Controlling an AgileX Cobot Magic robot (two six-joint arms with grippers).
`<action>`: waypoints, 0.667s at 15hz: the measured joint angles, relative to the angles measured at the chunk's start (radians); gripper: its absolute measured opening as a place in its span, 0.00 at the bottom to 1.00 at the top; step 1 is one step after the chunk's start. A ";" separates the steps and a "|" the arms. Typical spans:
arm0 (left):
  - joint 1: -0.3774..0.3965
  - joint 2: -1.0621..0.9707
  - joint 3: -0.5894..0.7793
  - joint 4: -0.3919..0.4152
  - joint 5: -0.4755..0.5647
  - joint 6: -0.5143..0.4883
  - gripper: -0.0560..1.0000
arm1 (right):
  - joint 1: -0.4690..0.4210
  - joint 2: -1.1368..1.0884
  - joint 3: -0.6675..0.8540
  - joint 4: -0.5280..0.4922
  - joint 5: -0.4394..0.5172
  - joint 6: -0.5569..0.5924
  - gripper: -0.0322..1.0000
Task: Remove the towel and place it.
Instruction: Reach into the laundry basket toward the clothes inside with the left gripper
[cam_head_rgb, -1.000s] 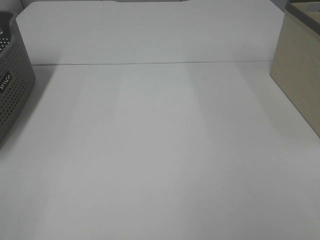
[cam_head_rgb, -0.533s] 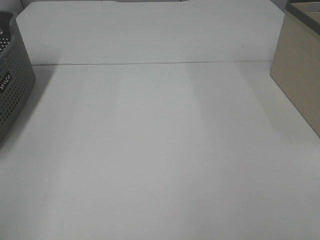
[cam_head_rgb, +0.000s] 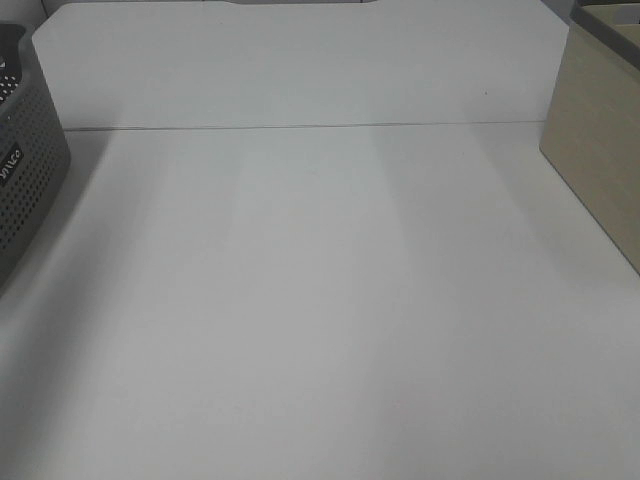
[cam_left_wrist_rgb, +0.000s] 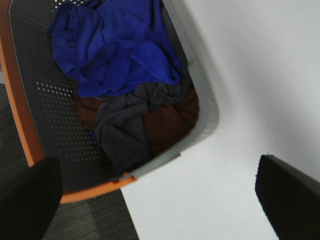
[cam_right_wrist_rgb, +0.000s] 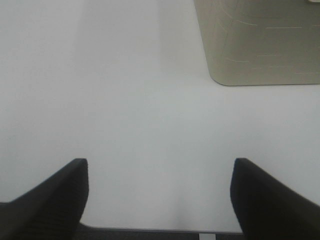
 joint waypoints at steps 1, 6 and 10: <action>0.000 0.109 -0.081 0.021 -0.002 0.032 0.99 | 0.000 0.000 0.000 0.000 0.000 0.000 0.74; 0.079 0.494 -0.325 0.080 -0.003 0.277 0.99 | 0.000 0.000 0.000 0.000 0.000 0.000 0.74; 0.210 0.699 -0.458 0.042 -0.009 0.402 0.97 | 0.000 0.000 0.000 0.000 0.000 0.000 0.74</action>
